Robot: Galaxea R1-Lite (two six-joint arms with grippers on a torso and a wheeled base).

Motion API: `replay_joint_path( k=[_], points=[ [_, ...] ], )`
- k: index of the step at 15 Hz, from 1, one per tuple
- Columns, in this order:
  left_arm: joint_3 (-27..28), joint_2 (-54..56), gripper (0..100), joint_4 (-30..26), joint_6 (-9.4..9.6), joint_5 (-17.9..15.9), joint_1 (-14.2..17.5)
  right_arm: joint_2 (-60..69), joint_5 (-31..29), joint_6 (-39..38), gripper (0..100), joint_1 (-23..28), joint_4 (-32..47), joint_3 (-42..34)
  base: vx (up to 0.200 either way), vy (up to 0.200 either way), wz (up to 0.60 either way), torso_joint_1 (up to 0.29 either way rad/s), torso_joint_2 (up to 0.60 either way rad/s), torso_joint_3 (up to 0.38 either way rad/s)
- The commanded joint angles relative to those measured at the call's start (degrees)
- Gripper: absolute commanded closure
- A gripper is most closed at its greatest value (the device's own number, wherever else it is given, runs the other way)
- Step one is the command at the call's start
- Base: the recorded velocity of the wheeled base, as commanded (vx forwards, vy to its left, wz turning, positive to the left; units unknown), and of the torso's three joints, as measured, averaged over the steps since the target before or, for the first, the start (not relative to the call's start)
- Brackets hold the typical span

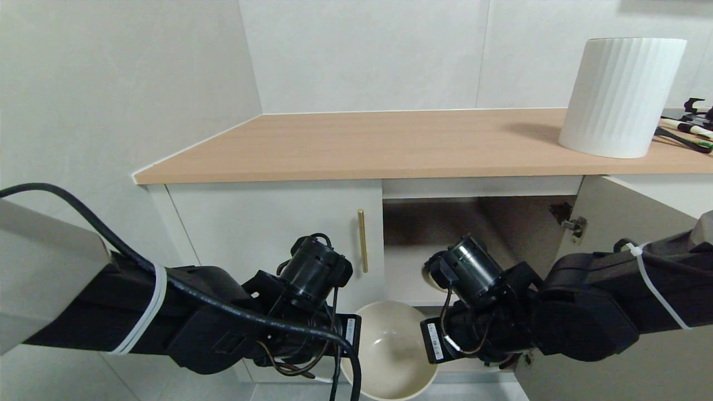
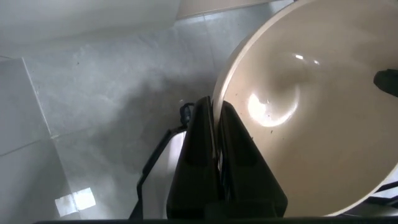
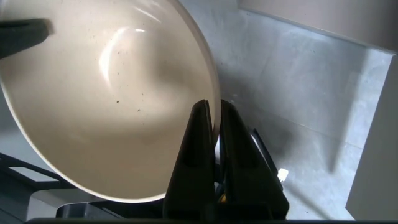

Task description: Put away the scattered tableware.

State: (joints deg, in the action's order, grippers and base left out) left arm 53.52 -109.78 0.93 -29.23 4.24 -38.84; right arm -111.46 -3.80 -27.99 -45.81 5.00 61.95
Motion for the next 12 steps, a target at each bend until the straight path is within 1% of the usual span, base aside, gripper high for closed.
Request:
replay_joint_path(
  k=[1,3,4,8,12],
  points=[
    [0.0,-0.1,100,0.0,-0.03,0.1,0.0,-0.2,0.0,0.0,100,-0.2,0.0,0.0,0.000,0.000,0.00,0.000,0.00,0.000],
    [0.0,-0.1,100,0.0,-0.03,0.1,0.0,-0.3,0.0,0.0,100,-0.2,0.0,0.0,0.000,0.000,0.00,0.000,0.00,0.000],
    [0.0,-0.1,0,0.0,-0.03,0.1,0.0,-0.3,0.0,0.0,100,-0.2,0.0,0.0,0.000,0.000,0.00,0.000,0.00,0.000],
    [0.1,0.2,0,0.1,-0.12,0.1,0.0,-0.3,0.0,0.0,100,-0.1,0.0,0.0,0.000,0.000,0.00,0.000,0.00,0.000],
    [0.2,1.8,0,0.5,-0.65,-0.1,0.1,-0.6,-0.7,0.0,100,-0.1,-0.1,0.1,0.000,0.000,0.00,0.000,0.00,0.000]
  ],
)
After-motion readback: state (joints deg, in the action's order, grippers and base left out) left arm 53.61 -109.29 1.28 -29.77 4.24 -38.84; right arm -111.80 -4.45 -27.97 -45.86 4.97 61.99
